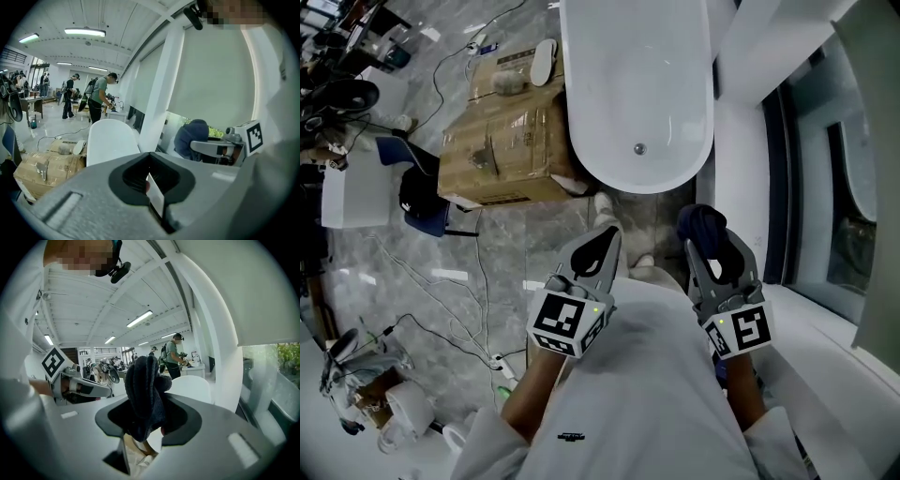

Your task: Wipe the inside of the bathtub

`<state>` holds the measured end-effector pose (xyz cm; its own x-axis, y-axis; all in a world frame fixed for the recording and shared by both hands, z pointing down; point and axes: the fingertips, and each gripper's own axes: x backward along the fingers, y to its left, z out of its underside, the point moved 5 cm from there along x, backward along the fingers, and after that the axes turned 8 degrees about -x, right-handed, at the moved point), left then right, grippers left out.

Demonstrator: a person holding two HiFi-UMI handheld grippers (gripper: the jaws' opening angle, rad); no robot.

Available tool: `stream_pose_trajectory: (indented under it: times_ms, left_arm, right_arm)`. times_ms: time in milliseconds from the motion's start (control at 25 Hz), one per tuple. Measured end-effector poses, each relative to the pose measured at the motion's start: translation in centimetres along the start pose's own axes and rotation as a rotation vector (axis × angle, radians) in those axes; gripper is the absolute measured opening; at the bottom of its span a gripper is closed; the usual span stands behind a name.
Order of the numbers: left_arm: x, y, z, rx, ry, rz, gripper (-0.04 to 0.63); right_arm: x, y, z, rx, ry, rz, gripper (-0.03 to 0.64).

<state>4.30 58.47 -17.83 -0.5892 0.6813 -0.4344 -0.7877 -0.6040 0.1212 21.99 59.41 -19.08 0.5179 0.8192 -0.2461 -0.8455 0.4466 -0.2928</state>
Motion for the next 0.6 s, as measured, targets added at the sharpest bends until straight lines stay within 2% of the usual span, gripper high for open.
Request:
stream_pose_trajectory:
  times_ms: [240,600]
  left_arm:
    - [-5.0,4.0,-1.0,0.008,0.005,0.049,0.0]
    - [-10.7,12.4,-6.4,-0.017,-0.006,0.11,0.0]
  right_arm:
    - [-4.6,-2.2,-0.8,0.011,0.015,0.023,0.158]
    - [-13.6,-3.7,-5.9,0.03,0.036,0.056,0.156]
